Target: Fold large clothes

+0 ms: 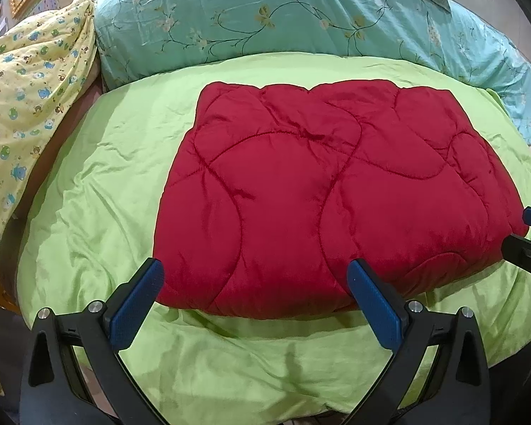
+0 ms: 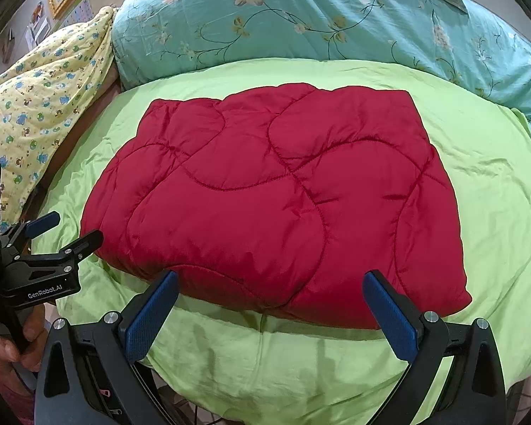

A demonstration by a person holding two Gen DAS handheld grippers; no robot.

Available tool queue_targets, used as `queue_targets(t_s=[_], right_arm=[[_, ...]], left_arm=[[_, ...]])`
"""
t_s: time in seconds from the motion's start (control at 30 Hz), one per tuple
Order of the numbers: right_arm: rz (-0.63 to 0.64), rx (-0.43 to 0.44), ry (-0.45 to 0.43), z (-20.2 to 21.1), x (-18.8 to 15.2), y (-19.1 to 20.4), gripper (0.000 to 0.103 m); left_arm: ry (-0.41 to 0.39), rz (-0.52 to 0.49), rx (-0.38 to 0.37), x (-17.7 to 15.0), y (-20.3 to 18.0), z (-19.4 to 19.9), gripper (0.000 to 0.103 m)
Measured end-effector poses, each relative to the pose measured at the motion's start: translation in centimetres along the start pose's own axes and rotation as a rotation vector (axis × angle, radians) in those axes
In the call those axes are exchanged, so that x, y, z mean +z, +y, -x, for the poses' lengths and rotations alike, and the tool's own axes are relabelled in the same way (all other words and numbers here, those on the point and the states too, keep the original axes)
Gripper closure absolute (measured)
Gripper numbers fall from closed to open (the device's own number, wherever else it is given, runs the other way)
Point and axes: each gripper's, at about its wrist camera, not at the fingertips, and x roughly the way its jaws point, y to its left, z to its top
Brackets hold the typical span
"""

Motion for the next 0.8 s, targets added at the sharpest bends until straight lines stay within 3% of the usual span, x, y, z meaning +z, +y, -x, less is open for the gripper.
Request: queue_targets(t_s=[0.8], right_arm=[[0.0, 0.003, -0.004, 0.12, 0.33, 0.03, 0.0]], left_arm=[[-0.021, -0.006, 0.006, 0.41, -0.29, 0.03, 0.0]])
